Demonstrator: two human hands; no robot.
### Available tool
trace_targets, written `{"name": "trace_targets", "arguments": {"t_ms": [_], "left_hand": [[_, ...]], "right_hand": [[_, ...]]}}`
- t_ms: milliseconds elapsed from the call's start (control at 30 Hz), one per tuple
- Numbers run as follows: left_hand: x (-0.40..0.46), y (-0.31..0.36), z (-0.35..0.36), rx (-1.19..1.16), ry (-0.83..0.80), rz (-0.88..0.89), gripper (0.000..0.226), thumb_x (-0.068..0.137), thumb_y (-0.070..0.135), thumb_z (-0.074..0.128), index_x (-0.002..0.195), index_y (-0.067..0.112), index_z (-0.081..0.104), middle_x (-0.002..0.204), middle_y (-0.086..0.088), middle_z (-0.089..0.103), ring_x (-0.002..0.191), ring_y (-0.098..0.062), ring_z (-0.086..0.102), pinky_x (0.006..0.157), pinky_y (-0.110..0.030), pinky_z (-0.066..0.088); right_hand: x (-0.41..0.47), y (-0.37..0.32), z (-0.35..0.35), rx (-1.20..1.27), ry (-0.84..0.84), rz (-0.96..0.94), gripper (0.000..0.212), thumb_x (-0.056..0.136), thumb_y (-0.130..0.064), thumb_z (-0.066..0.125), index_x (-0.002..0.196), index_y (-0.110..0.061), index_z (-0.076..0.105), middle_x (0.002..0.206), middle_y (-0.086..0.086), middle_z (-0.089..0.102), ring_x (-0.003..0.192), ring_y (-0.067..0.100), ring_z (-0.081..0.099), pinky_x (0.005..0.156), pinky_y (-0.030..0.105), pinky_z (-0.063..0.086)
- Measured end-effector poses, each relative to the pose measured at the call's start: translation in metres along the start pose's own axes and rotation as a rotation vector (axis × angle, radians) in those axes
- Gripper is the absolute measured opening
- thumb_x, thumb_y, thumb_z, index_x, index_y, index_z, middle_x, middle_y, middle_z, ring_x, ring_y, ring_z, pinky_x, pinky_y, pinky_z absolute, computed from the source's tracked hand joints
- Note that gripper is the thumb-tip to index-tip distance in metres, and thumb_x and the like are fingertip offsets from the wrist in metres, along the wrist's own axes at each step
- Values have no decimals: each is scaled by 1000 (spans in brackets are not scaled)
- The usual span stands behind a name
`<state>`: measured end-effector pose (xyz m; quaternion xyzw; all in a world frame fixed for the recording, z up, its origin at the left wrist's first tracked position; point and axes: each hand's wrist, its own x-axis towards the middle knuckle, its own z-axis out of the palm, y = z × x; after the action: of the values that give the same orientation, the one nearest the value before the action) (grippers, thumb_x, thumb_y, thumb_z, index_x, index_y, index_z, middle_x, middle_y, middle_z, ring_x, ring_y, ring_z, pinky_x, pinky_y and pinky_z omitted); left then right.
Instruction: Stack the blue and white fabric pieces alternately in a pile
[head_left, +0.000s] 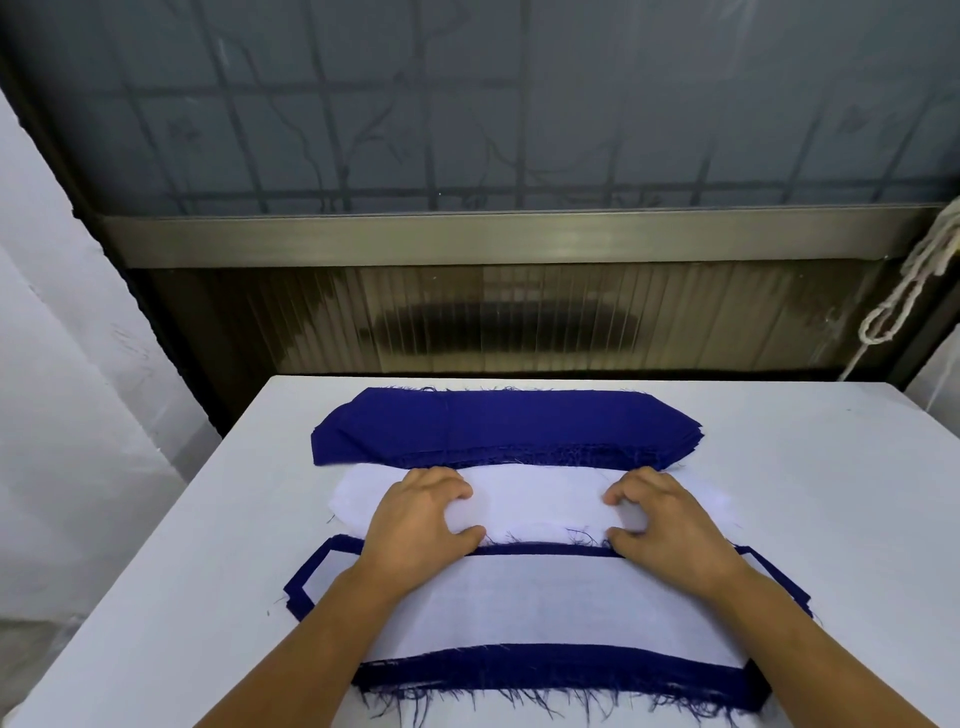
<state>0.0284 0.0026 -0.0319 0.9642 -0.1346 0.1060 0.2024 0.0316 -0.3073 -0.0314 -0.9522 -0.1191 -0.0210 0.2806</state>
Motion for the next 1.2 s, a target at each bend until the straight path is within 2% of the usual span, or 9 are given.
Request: {"name": "trace_targets", "arguments": {"t_ms": [100, 200, 267, 433, 667, 800, 900, 1033, 1200], "left_hand": [[-2, 1, 0, -16, 40, 51, 30, 81, 40, 68, 107, 27, 71, 118, 20, 60, 110, -5, 51, 94, -15, 34], [-4, 5, -3, -20, 99, 127, 9, 84, 27, 65, 88, 23, 73, 101, 17, 66, 94, -9, 57, 82, -24, 47], [-5, 5, -3, -11, 92, 147, 12, 90, 23, 60, 82, 22, 70, 96, 17, 65, 90, -9, 57, 77, -24, 48], [-7, 6, -3, -23, 107, 155, 14, 94, 17, 59, 85, 19, 69, 92, 14, 67, 85, -9, 59, 73, -26, 51], [-8, 9, -6, -53, 132, 148, 12, 78, 8, 76, 81, 17, 69, 84, 12, 65, 75, -9, 60, 64, -25, 53], [-7, 6, -3, -78, 126, 64, 11, 87, 23, 69, 78, 21, 63, 79, 15, 58, 73, -5, 53, 63, -24, 48], [-7, 6, -1, -80, 144, 35, 9, 88, 14, 63, 82, 19, 67, 80, 12, 60, 73, -8, 54, 64, -28, 51], [-6, 3, 2, -40, 179, -83, 17, 83, 5, 60, 94, 14, 70, 92, 9, 65, 84, -9, 56, 69, -18, 42], [-4, 2, 2, -12, 178, -177, 14, 83, 8, 59, 92, 15, 67, 88, 9, 63, 72, -8, 50, 62, -20, 40]], "right_hand": [[-2, 1, 0, -6, 24, -10, 20, 82, -30, 69, 101, -32, 62, 106, -25, 52, 106, -1, 45, 86, 9, 32], [-5, 0, 1, -26, 76, -58, 9, 90, -27, 62, 97, -29, 66, 103, -23, 57, 103, 0, 48, 83, 5, 33], [-6, -1, 0, -42, 111, -90, 11, 94, -24, 57, 97, -25, 68, 101, -21, 60, 99, 3, 51, 83, 9, 36], [-6, -4, 1, -70, 143, -110, 14, 97, -20, 54, 95, -22, 68, 96, -18, 62, 94, 6, 55, 82, 21, 43], [-8, -2, -2, 5, 176, -74, 22, 89, -17, 65, 79, -34, 54, 87, -20, 59, 88, 2, 54, 73, 17, 43], [-10, -4, -3, 154, 165, -44, 19, 95, -23, 57, 85, -39, 58, 92, -22, 62, 92, 1, 57, 77, 11, 42], [-9, -5, -4, 209, 156, 2, 20, 98, -25, 51, 88, -39, 59, 90, -23, 64, 88, 1, 58, 73, 8, 40], [-7, -3, -3, 169, 152, 72, 20, 95, -18, 54, 91, -36, 60, 91, -18, 64, 86, 2, 59, 76, 21, 46], [-6, -6, -4, 148, 171, 77, 18, 96, -18, 55, 85, -31, 58, 88, -15, 63, 85, 3, 57, 77, 25, 47]]}}
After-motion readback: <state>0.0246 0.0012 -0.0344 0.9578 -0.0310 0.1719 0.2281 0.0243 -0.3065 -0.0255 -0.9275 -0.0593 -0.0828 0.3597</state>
